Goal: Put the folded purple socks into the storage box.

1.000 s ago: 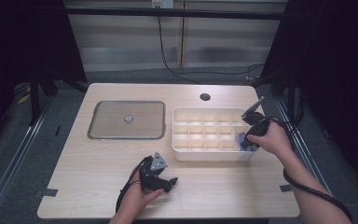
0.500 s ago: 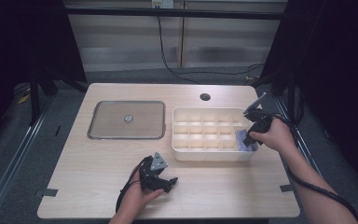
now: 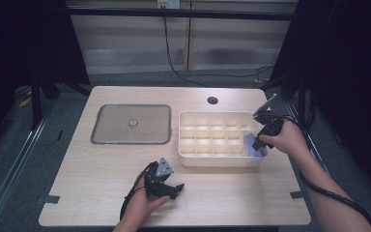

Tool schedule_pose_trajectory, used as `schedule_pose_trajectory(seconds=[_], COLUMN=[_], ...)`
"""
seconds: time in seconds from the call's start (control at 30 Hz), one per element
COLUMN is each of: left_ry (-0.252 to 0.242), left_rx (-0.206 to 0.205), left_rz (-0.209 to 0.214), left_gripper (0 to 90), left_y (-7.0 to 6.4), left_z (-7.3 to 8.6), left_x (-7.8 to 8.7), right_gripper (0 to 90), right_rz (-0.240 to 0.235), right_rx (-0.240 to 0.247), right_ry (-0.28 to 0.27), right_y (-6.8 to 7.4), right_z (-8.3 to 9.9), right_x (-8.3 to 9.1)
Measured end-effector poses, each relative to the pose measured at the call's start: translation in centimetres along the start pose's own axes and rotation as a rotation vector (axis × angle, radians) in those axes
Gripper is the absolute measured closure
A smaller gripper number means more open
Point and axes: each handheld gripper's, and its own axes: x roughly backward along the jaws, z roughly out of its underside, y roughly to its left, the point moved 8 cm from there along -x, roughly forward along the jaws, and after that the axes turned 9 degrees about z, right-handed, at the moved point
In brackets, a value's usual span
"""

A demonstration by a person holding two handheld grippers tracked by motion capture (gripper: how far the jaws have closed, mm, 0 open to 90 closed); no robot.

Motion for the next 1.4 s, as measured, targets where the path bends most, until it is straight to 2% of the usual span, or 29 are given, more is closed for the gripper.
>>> schedule_pose_trajectory(seconds=[0.4, 0.9, 1.17, 1.4], left_ry=[-0.006, -0.004, 0.0, -0.005], left_rx=[0.006, 0.006, 0.001, 0.006], left_rz=[0.0, 0.0, 0.001, 0.0], left_gripper=[19.0, 19.0, 19.1, 19.0], left_y=[0.0, 0.0, 0.0, 0.0], left_z=[0.0, 0.0, 0.0, 0.0], left_x=[0.0, 0.0, 0.0, 0.0], right_gripper=[61.2, 64.7, 65.6, 73.1], right_rz=[0.017, 0.024, 0.024, 0.015], right_rx=[0.007, 0.006, 0.006, 0.002], right_ry=[-0.022, -0.018, -0.015, 0.006], right_y=[-0.2, -0.2, 0.0, 0.2], right_z=[-1.1, -2.6, -3.1, -3.2], right_x=[1.9, 2.8, 2.2, 1.6])
